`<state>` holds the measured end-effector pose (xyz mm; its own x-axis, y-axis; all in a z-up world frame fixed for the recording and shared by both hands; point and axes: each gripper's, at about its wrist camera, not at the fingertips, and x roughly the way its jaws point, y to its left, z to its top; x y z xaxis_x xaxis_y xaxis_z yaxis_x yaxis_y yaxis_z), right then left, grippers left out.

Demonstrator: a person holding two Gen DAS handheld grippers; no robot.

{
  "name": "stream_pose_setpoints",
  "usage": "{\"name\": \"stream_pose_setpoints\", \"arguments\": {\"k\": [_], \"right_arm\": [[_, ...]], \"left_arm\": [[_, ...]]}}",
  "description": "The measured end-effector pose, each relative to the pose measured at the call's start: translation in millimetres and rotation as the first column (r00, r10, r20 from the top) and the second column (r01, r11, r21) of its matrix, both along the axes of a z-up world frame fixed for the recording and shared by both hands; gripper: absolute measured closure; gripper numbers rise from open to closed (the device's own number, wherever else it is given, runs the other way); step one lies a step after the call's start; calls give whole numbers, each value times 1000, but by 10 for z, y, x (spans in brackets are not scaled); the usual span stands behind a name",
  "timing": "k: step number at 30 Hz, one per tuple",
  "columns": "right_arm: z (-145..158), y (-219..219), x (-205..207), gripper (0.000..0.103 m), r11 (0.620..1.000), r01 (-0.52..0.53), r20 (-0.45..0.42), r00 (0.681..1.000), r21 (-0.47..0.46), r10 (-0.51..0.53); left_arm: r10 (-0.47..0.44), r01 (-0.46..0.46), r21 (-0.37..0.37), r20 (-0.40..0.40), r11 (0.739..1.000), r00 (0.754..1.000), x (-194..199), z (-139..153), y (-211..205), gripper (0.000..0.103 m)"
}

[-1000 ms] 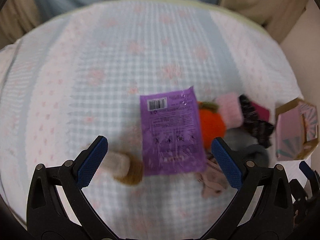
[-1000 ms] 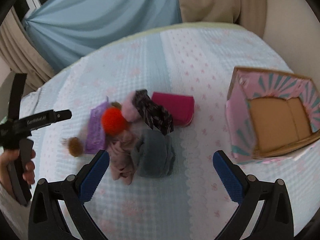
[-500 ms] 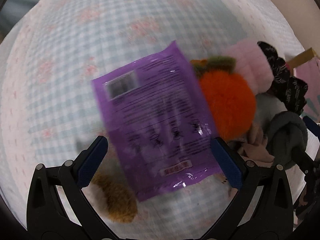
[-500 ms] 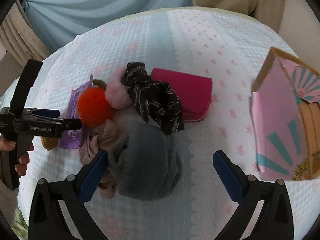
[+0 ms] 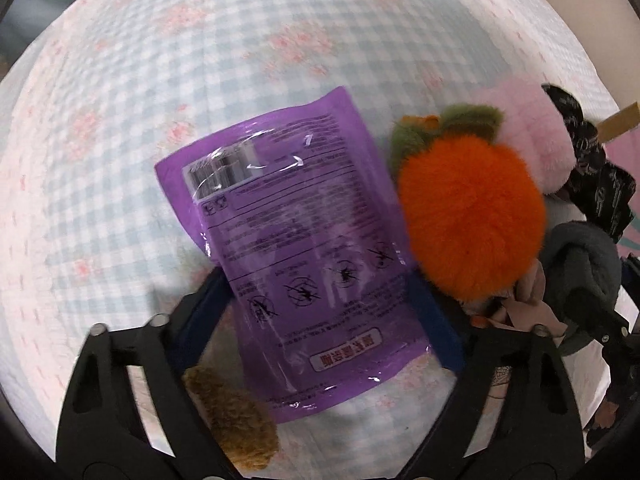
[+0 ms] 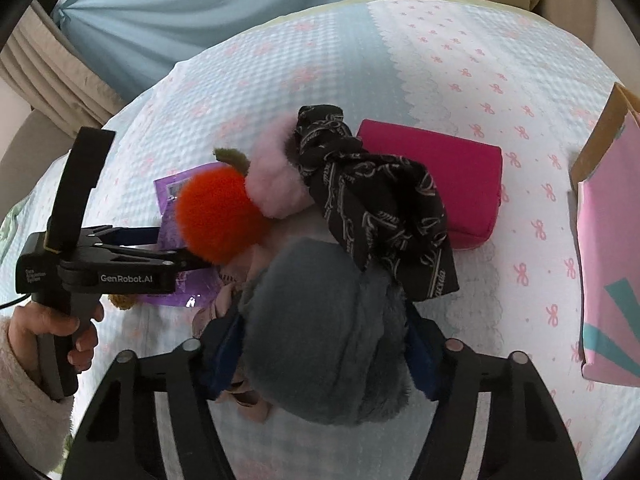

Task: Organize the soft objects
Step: 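Grasp the purple packet with the left tool while the right tool grasps the grey fuzzy item, then carry the purple packet and grey item with both tools into the cardboard box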

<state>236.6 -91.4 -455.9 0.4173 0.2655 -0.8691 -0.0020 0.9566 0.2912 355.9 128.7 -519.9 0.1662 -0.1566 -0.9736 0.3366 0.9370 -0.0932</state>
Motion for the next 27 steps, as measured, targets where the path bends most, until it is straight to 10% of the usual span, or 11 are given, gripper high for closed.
{"name": "stream_pose_setpoints", "arguments": {"k": [8, 27], "right_arm": [[26, 33, -31, 53, 1000, 20, 9, 1000, -8, -20], [763, -164, -339, 65, 998, 57, 114, 992, 21, -59]], "left_arm": [[79, -78, -62, 11, 995, 997, 73, 14, 280, 58], [127, -105, -178, 115, 978, 985, -120, 1061, 318, 65]]}}
